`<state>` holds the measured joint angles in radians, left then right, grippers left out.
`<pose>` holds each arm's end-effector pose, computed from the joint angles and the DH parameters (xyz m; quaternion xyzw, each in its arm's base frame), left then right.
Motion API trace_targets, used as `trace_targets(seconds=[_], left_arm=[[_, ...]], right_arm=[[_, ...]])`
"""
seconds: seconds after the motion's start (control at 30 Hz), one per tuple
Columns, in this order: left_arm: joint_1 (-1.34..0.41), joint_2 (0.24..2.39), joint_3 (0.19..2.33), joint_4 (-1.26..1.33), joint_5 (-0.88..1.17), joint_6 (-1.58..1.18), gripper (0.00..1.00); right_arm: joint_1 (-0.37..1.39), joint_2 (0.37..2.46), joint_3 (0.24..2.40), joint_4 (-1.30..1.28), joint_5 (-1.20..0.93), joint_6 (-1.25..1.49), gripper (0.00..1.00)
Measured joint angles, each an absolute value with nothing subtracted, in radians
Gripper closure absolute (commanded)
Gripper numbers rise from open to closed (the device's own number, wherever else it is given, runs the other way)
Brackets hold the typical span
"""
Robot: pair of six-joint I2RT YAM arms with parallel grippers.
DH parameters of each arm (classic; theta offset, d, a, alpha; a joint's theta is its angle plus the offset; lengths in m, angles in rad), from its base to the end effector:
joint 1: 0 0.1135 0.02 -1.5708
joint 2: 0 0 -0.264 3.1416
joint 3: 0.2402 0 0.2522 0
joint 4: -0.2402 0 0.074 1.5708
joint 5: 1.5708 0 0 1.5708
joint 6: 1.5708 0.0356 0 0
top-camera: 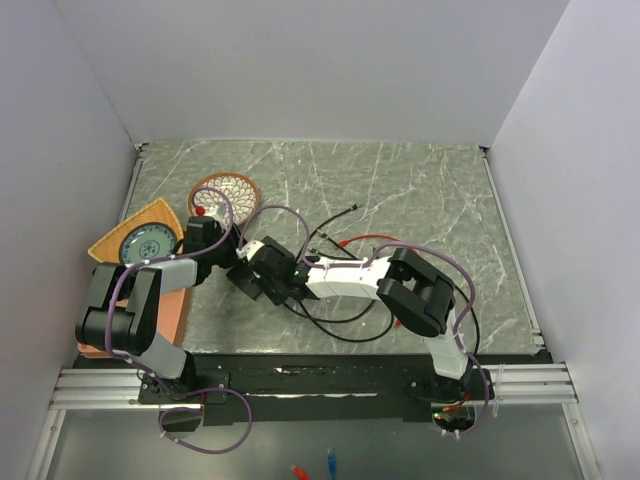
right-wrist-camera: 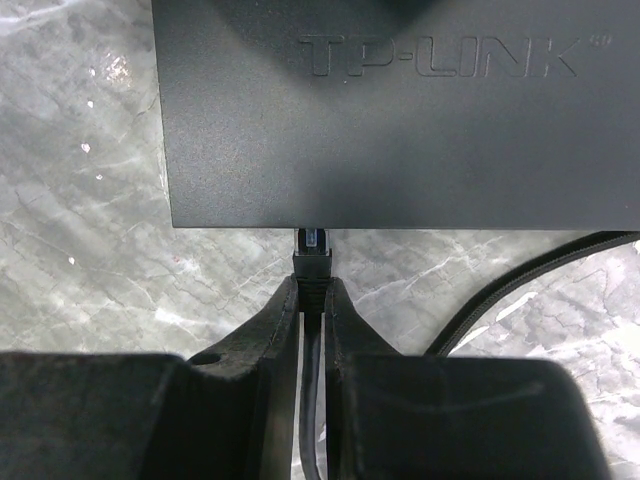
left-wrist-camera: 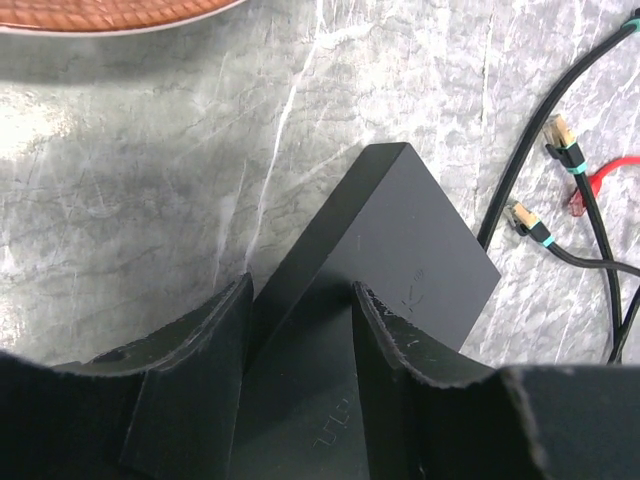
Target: Insert the plug into the switch port
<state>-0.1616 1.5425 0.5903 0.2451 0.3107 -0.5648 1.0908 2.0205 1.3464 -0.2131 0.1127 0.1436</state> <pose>0.2800 -0.0567 0.1425 -0.1162 0.8921 -0.2783 0.3366 0.2033 0.3819 0.1604 -0.4122 0.8457 0.1504 0.3036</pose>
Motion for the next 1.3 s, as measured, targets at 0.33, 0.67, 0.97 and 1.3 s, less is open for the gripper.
trace_targets(seconds=[0.33, 0.67, 0.97, 1.3], left_arm=[[-0.203, 1.523, 0.591, 0.250, 0.243, -0.584, 0.46], [-0.228, 1.492, 0.651, 0.076, 0.181, -0.588, 0.26], [-0.234, 1.489, 0.694, -0.054, 0.169, -0.598, 0.12], [-0.225, 1.465, 0.765, -0.209, 0.155, -0.595, 0.05]], right_arm=[[1.079, 2.038, 1.390, -0.278, 0.074, 0.136, 1.00], [1.067, 2.018, 1.349, -0.237, 0.033, 0.117, 0.94], [1.063, 1.994, 1.324, -0.242, 0.020, 0.141, 0.68], [1.051, 1.902, 1.302, -0.279, 0.072, 0.168, 0.32]])
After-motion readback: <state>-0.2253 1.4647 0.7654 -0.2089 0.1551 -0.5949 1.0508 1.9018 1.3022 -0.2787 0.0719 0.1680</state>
